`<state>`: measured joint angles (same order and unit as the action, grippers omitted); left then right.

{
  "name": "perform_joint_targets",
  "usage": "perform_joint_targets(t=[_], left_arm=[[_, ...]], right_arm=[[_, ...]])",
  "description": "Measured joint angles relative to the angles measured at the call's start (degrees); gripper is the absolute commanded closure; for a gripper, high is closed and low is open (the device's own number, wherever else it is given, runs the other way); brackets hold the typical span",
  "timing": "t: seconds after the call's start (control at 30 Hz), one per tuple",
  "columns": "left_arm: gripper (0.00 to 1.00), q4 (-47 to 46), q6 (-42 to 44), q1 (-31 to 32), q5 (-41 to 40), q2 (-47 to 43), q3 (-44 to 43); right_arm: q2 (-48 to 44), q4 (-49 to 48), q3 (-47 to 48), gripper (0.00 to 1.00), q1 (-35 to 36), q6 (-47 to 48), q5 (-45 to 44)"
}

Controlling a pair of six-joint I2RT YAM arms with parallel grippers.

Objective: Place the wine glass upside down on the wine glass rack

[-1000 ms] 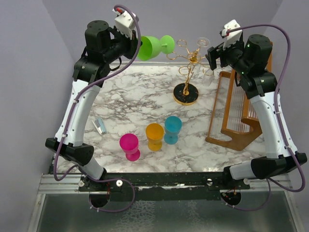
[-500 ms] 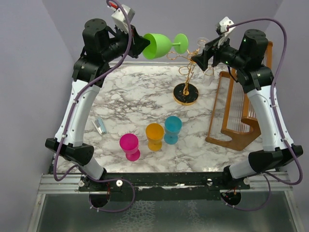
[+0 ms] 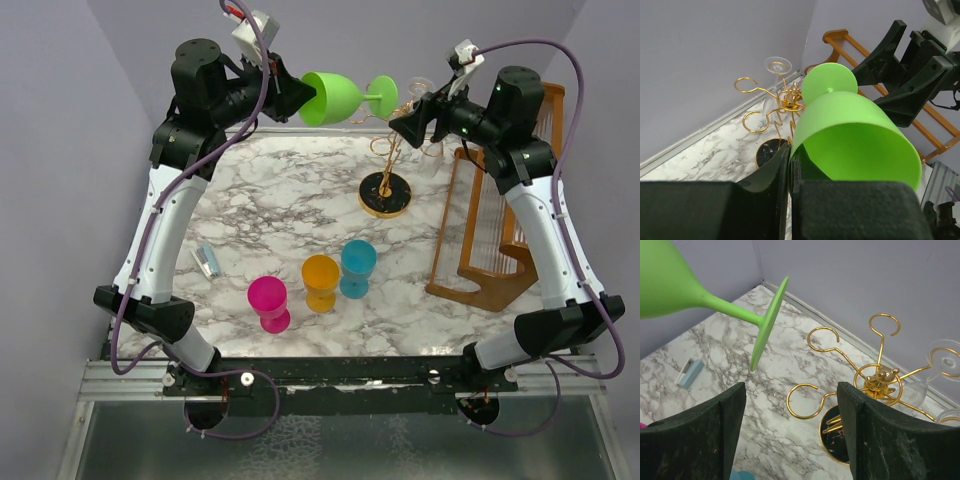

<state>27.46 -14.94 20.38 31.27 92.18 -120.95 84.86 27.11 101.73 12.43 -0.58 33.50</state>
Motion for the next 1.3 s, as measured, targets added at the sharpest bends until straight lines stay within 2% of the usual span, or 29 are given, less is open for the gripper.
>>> perform_joint_targets(t=[0.37,1.0,1.3], left_arm=[[1.0,0.07,-0.2,0.0,1.11,-0.02,0.5],[1.0,0.04,-0.22,0.0,2.51,0.0,0.48],[1.0,0.26,-0.04,0.0,2.49,0.63,-1.4]], right_arm=[[0.0,-1.88,-3.82,0.34,0.0,-4.57,1.18],[1.27,-3.21,-3.54,0.41,0.0,-7.78,5.53],[1.2,-3.08,-3.67,0.43,0.0,-4.28,6.29]])
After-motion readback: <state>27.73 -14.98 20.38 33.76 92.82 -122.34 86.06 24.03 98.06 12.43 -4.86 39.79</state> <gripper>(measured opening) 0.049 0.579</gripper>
